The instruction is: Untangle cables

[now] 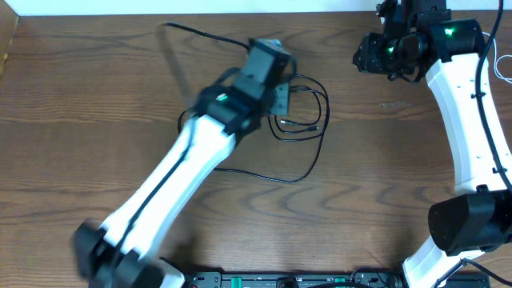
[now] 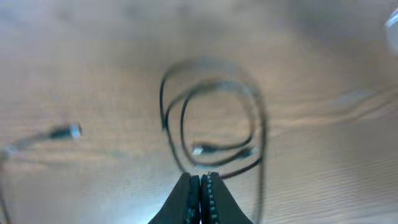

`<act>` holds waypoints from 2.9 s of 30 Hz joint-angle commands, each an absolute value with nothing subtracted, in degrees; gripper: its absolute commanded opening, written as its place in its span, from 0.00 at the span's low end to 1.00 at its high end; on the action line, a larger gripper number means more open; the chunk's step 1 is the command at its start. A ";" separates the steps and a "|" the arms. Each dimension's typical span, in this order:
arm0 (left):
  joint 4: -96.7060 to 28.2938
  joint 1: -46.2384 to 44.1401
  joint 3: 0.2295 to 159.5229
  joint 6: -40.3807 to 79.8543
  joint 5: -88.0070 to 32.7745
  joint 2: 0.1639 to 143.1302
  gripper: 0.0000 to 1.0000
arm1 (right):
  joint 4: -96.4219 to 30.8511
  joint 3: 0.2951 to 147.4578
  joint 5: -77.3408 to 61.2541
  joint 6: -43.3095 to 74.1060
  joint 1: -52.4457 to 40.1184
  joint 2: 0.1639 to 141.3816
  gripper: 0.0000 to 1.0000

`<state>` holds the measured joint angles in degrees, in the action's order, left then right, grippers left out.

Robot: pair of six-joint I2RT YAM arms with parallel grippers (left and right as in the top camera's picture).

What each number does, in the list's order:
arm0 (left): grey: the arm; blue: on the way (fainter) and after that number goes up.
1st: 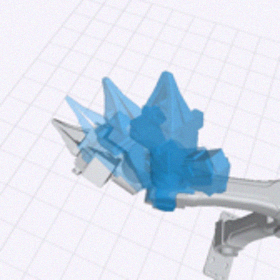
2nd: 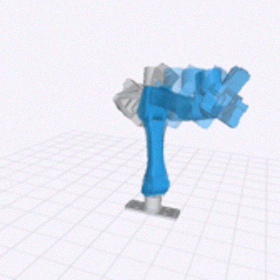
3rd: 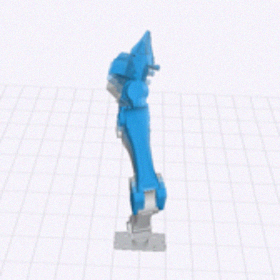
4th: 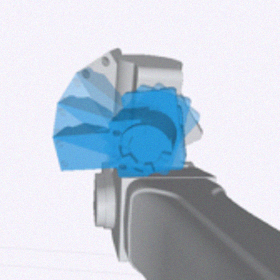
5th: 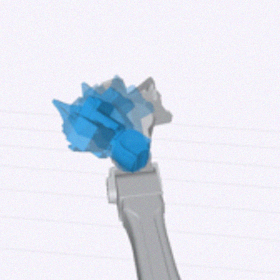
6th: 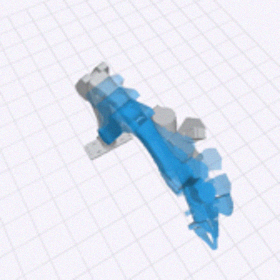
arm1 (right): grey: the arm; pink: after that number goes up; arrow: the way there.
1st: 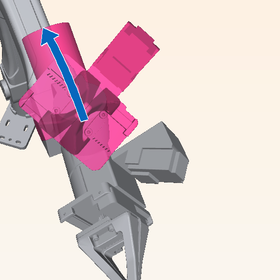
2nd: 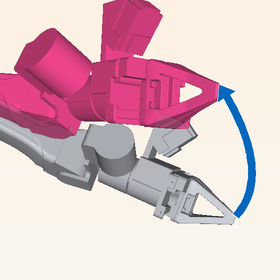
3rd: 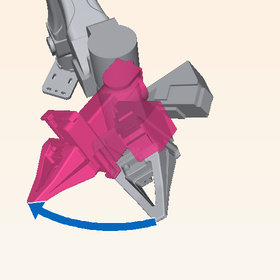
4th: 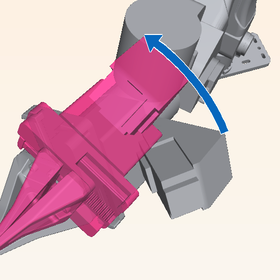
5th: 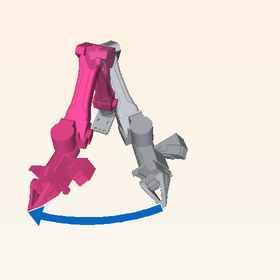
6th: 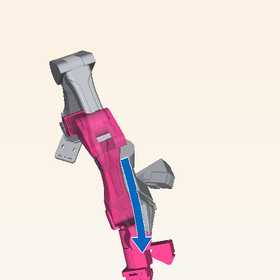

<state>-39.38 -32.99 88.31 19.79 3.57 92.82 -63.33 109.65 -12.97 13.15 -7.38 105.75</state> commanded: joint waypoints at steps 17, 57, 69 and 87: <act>-45.98 -26.94 88.40 21.30 3.68 92.07 0.24 | -71.81 108.62 -14.92 14.79 -11.94 123.15 0.40; -49.25 -21.50 88.36 21.26 3.68 92.18 0.29 | -71.92 94.59 9.72 32.21 -25.71 130.87 0.29; -49.23 -21.50 88.36 21.26 3.68 92.18 0.29 | -66.22 89.54 3.20 27.51 -24.56 130.45 0.01; -46.30 -21.56 88.36 19.92 -9.87 92.29 0.63 | -65.12 103.20 -43.79 2.07 -11.35 99.66 0.01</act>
